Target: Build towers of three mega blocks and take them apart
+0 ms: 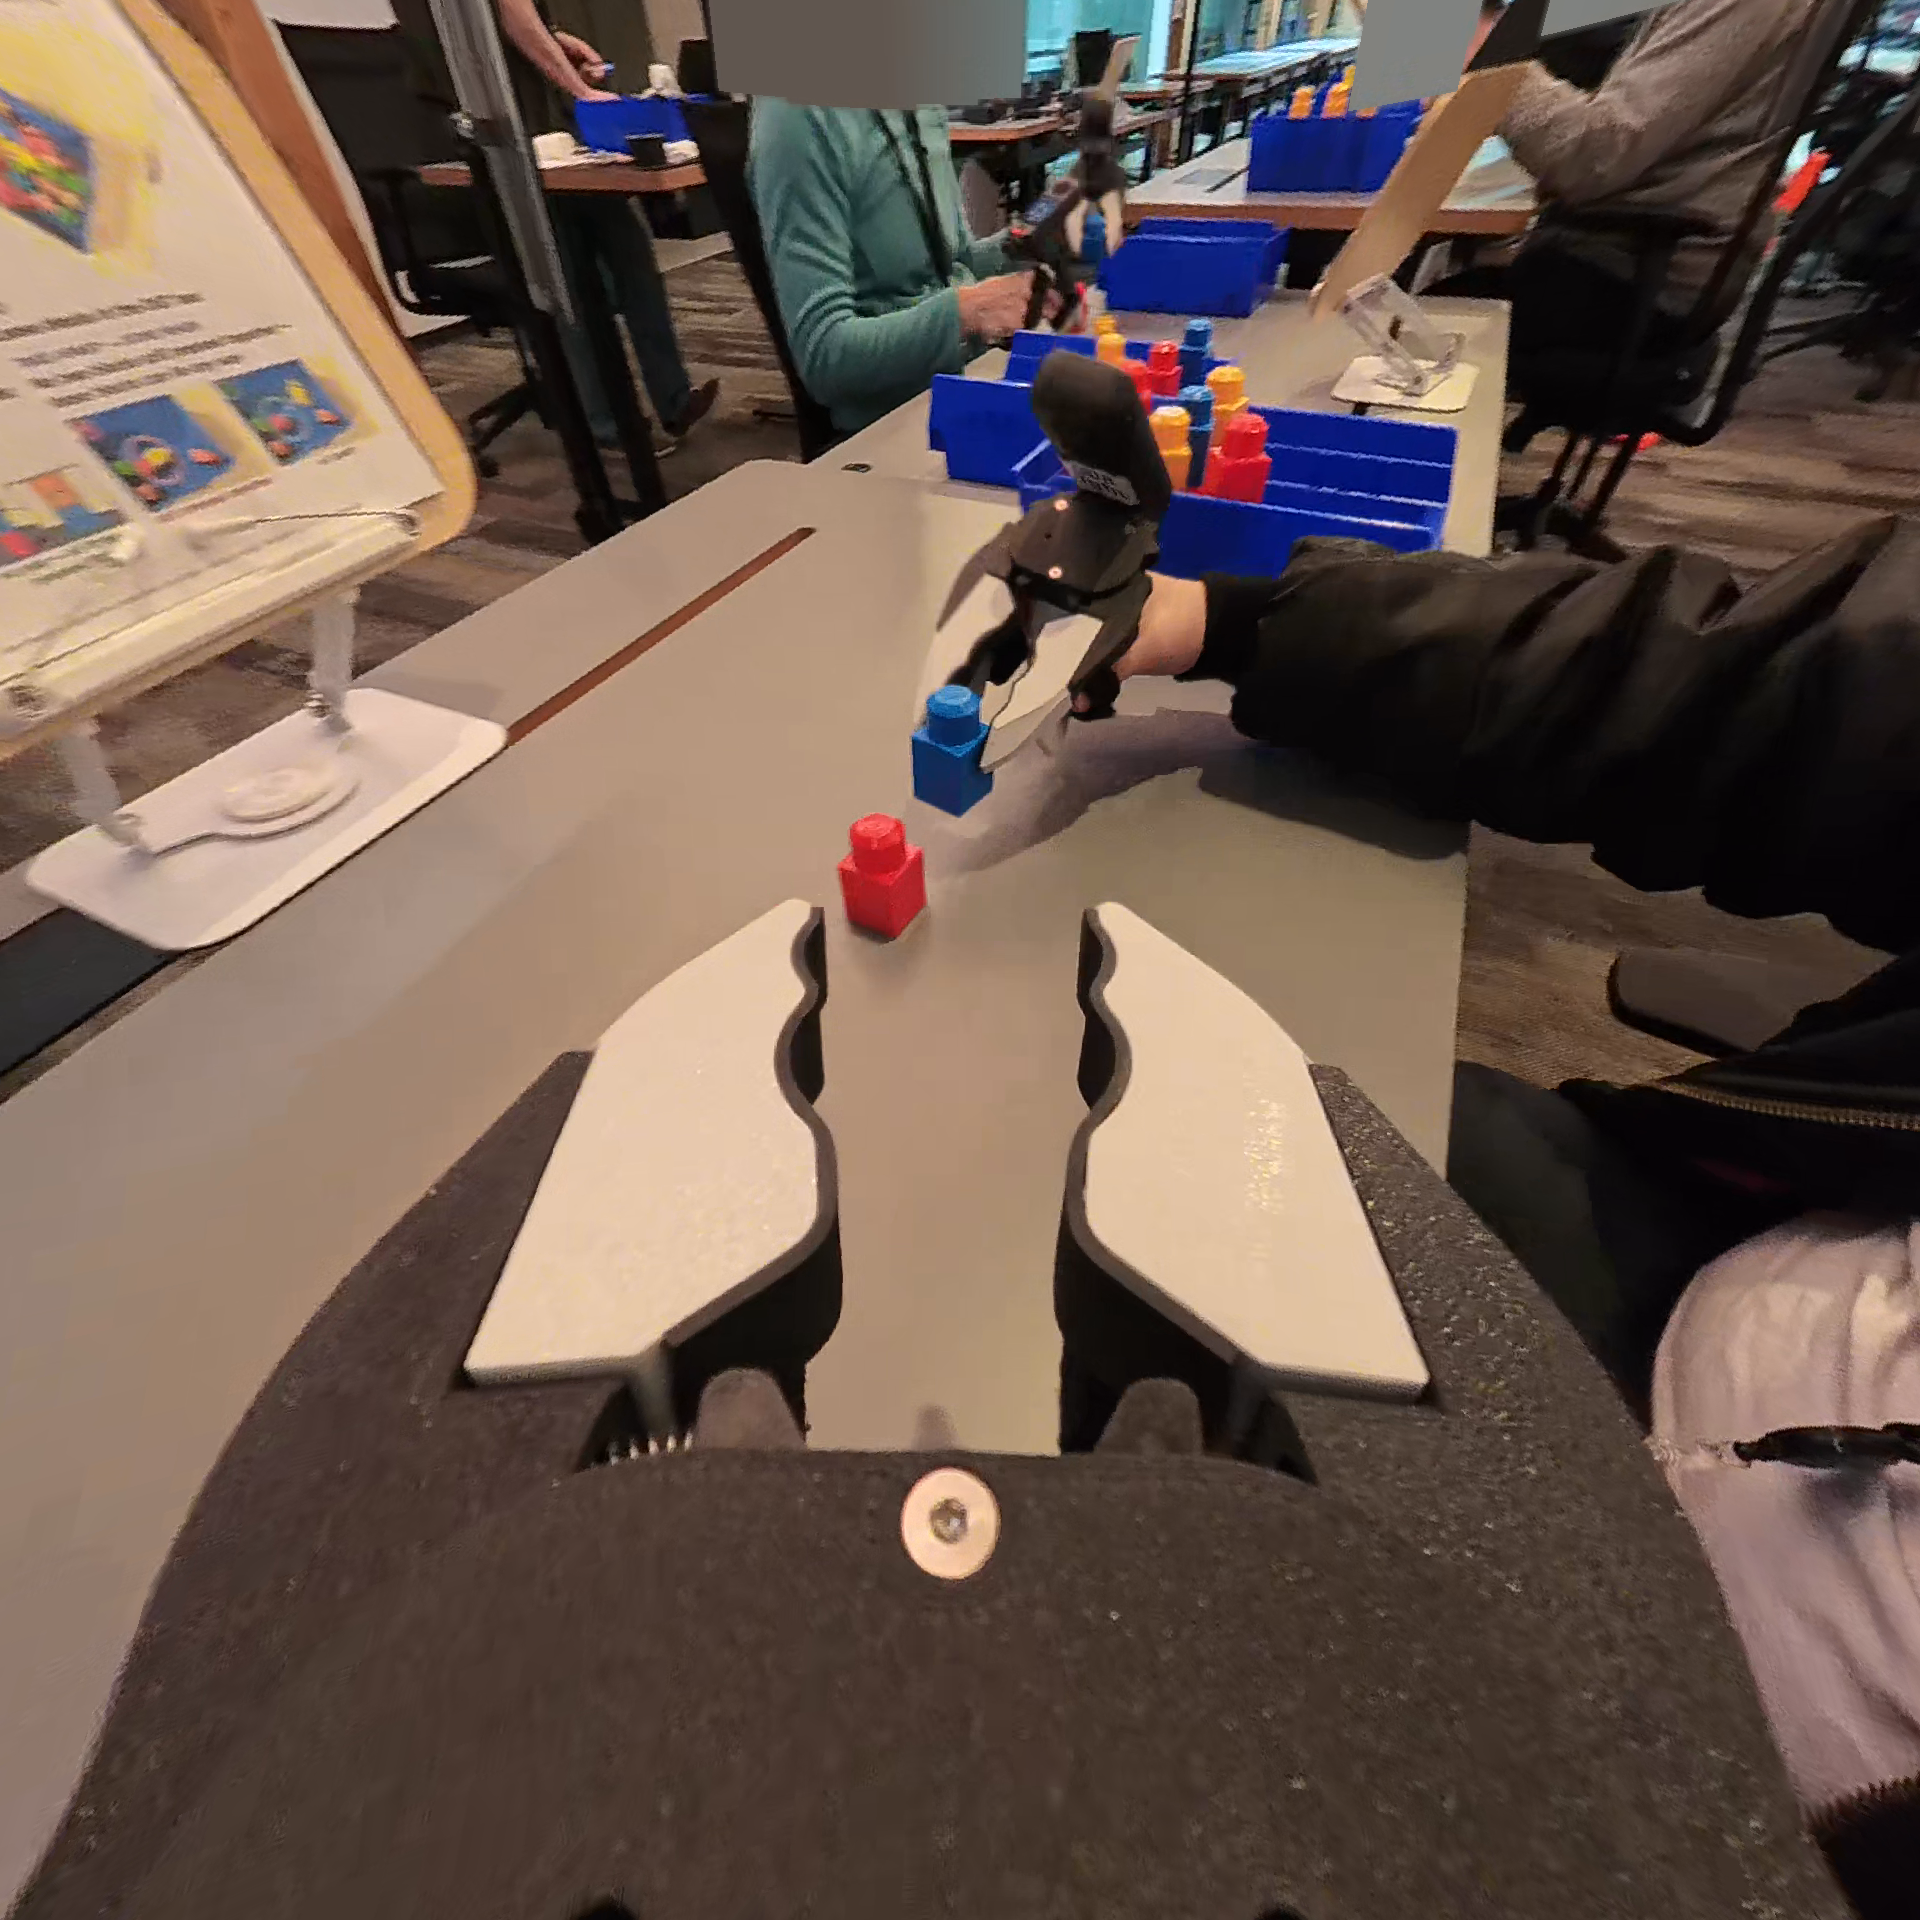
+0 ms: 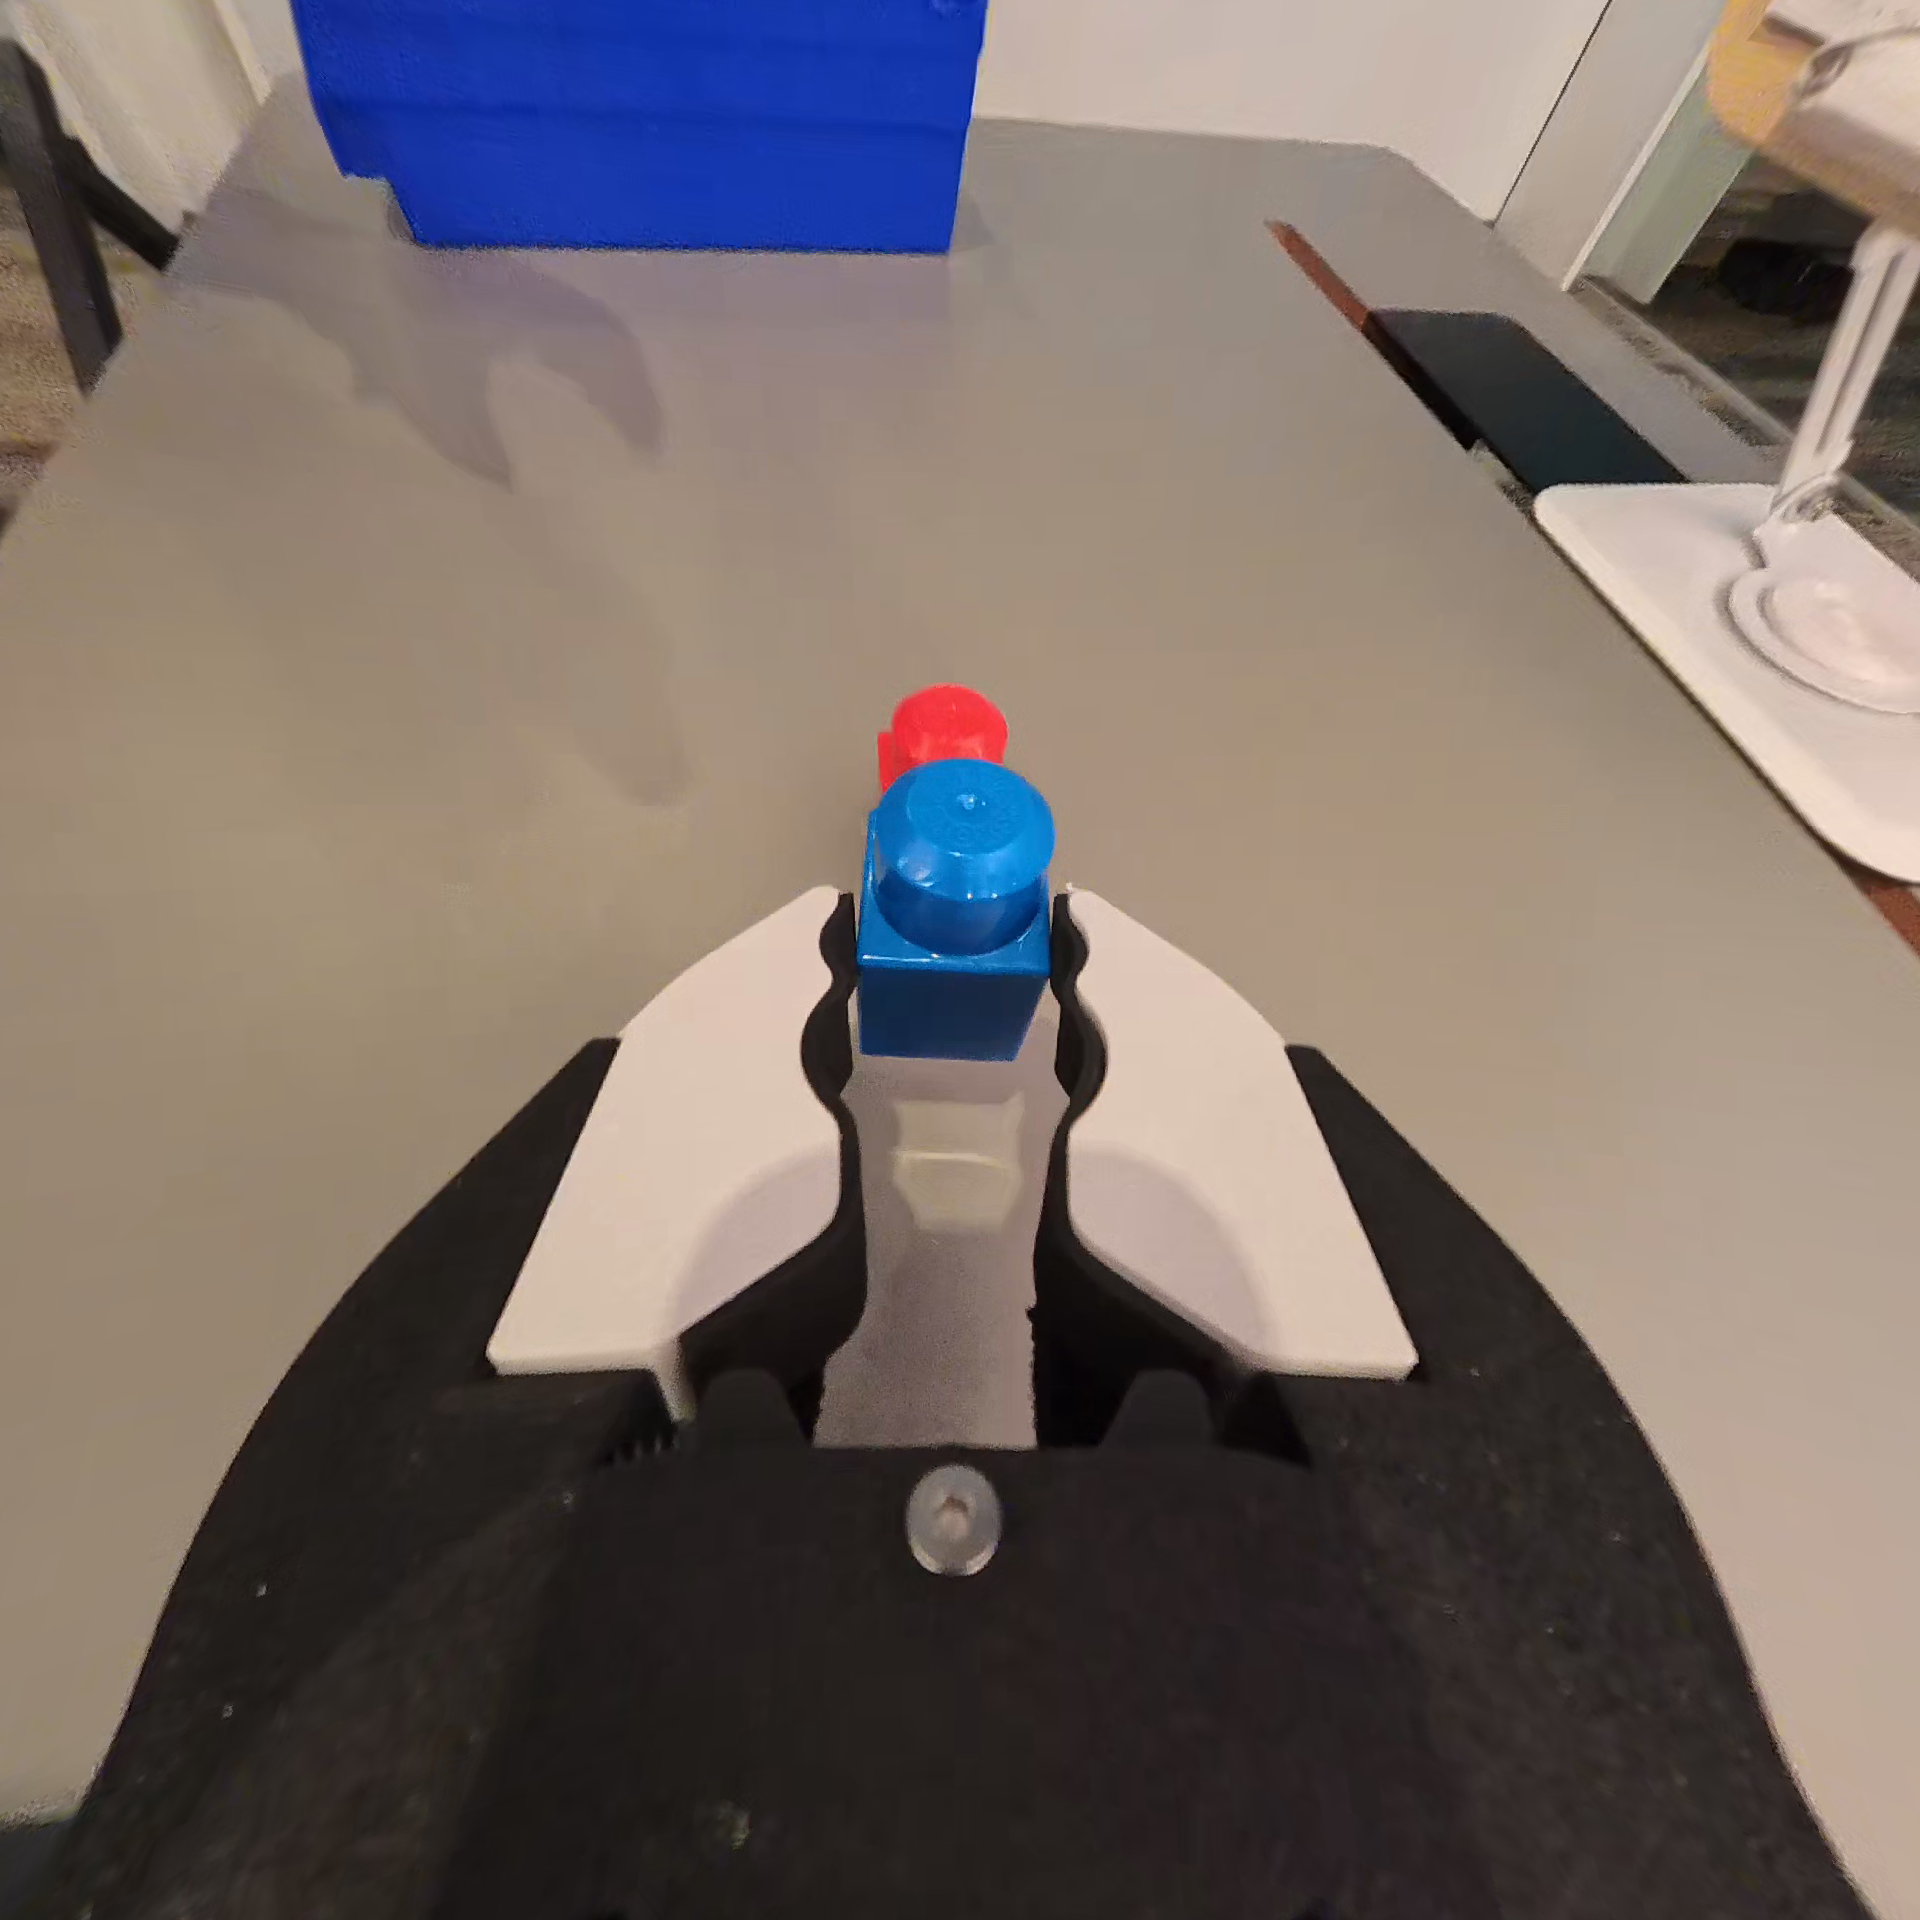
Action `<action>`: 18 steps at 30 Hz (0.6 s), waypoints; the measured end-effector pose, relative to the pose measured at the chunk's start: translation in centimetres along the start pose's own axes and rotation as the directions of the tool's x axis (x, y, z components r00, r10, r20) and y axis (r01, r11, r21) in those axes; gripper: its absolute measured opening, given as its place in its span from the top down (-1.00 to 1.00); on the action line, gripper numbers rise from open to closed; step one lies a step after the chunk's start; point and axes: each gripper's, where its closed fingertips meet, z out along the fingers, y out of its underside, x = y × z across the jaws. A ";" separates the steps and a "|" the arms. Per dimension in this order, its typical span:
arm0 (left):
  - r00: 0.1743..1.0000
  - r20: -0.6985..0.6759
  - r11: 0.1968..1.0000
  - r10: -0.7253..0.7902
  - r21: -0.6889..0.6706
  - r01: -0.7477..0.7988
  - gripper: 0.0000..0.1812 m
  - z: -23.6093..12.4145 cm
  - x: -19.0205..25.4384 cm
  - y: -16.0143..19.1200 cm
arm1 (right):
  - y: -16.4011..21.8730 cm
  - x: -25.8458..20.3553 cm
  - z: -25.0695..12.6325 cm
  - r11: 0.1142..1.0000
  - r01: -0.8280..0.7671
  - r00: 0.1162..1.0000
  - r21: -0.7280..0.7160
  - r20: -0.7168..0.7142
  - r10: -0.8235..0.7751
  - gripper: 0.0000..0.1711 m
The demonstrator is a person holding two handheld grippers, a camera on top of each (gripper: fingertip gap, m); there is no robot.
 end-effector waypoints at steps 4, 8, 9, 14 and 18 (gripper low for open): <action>0.993 0.120 1.000 -0.010 -0.026 0.013 0.38 -3.5 -2.5 0.4 | 2.3 0.6 1.4 0.995 0.047 0.999 -0.086 0.004 -0.047 0.59; 0.955 0.281 0.993 -0.095 -0.039 0.111 0.14 -8.8 -6.8 1.8 | 3.3 0.4 2.3 0.990 0.068 0.997 -0.125 0.033 -0.065 0.59; 0.940 0.320 0.991 -0.117 -0.029 0.133 0.11 -10.3 -8.0 2.2 | 3.5 0.4 2.4 0.990 0.068 0.997 -0.126 0.036 -0.063 0.59; 0.755 0.648 0.970 -0.101 -0.106 0.220 0.14 -19.6 -17.3 6.0 | 3.5 0.6 2.1 0.992 0.047 0.999 -0.118 0.023 -0.044 0.49; 0.691 0.722 0.854 0.021 -0.373 0.364 0.14 -23.4 -22.5 11.2 | 2.7 1.1 1.4 0.997 0.042 0.998 -0.061 -0.033 -0.045 0.36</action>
